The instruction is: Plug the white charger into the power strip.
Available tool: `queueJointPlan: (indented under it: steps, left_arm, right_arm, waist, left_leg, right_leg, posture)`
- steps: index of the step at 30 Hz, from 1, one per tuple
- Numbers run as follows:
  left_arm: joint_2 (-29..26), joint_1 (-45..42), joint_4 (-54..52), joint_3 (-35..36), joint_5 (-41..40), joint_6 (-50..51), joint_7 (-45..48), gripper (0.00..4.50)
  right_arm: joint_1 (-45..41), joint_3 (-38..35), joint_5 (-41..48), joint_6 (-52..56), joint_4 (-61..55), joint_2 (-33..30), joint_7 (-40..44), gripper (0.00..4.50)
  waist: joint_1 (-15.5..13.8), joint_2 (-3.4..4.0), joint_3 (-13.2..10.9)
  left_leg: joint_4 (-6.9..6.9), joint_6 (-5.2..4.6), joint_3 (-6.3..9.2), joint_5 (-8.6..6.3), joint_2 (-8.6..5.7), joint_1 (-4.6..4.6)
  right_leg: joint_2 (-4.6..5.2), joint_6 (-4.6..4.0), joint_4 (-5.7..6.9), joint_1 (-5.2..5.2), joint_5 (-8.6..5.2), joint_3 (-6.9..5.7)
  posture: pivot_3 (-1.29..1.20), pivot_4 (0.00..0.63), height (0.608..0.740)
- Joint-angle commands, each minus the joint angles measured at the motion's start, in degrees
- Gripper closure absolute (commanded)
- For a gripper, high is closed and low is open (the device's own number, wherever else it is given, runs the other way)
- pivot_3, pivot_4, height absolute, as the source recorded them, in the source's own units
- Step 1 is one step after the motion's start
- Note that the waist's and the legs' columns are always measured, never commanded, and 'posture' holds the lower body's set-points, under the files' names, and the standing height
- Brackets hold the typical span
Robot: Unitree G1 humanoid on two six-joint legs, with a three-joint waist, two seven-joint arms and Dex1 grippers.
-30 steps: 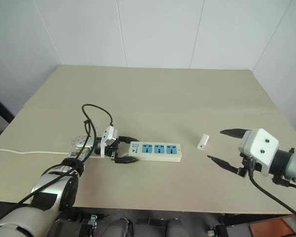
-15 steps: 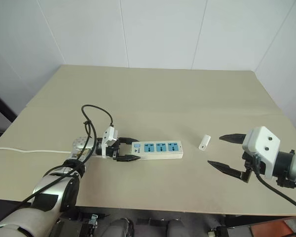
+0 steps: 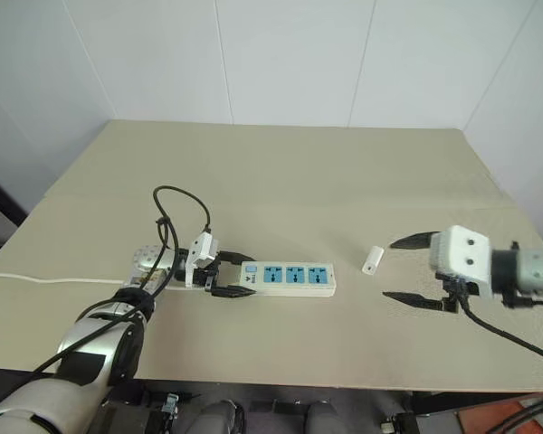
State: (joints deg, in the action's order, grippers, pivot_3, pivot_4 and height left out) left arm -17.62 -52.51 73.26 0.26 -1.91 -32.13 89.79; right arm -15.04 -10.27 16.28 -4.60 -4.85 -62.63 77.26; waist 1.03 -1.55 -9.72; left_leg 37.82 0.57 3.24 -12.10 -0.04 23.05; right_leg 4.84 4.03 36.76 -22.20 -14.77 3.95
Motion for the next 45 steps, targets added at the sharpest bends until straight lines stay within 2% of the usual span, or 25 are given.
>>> queueJointPlan:
  steps: [1, 4, 10, 17, 28, 45]
  left_arm:
    - [0.6, -0.1, -0.4, -1.9, 1.9, 0.4, 1.1, 1.22]
    - [0.5, 0.2, -1.0, -2.2, 1.4, 1.0, 2.5, 1.22]
    - [0.4, 1.2, -2.5, -3.6, 1.4, 1.9, 2.7, 1.22]
    - [0.5, 3.0, -5.5, -3.0, -1.5, 2.2, 2.7, 1.22]
    - [0.3, 3.8, -7.0, -2.0, -2.8, 2.2, 2.7, 1.22]
    - [0.3, 4.2, -7.4, -2.1, -2.8, 2.0, 2.7, 1.22]
  right_arm:
    - [-10.9, 7.2, -4.2, -13.7, 10.4, 0.2, 8.4, 0.00]
    - [-23.6, 17.8, -9.0, -26.4, 22.2, 0.8, 14.6, 0.00]
    - [-44.8, 38.4, -18.3, -52.9, 43.9, 4.4, 15.2, 0.00]
    - [-57.1, 50.6, -29.7, -73.7, 61.3, 10.7, 14.6, 0.00]
    - [-61.6, 52.9, -45.0, -77.8, 70.2, 16.6, -0.3, 0.00]
    - [-64.1, 56.5, -64.8, -71.7, 73.6, 21.1, -22.8, 0.00]
  waist:
    - [-0.1, 0.02, 0.0]
    - [0.1, 0.05, 0.0]
    - [0.2, 0.10, -0.1]
    - [0.2, 0.16, -0.1]
    - [0.6, 0.49, -0.3]
    - [1.2, 0.64, -0.4]
  left_leg:
    - [0.00, 0.00, 0.02, 0.00, -0.01, 0.03]
    - [0.00, 0.00, 0.01, 0.00, -0.01, 0.05]
    - [-0.05, 0.00, -0.01, -0.01, -0.02, 0.06]
    - [-0.06, 0.00, 0.01, -0.01, -0.05, 0.06]
    - [-0.06, 0.00, 0.01, -0.01, -0.07, 0.01]
    - [-0.05, 0.01, 0.02, -0.01, -0.09, 0.02]
  right_leg:
    - [0.00, 0.00, 0.01, -0.02, 0.00, 0.00]
    - [0.01, -0.07, 0.00, -0.04, 0.04, 0.00]
    - [0.04, -0.32, -0.04, -0.10, 0.19, 0.00]
    - [0.08, -0.32, -0.03, -0.13, 0.18, -0.01]
    - [0.08, -0.34, 0.11, -0.17, 0.18, 0.00]
    - [0.08, -0.35, 0.22, -0.23, 0.18, 0.01]
  posture:
    - [0.00, 0.150, 0.740]
    - [0.00, 0.150, 0.740]
    - [0.00, 0.150, 0.740]
    - [0.00, 0.150, 0.740]
    - [0.00, 0.150, 0.740]
    - [0.00, 0.150, 0.740]
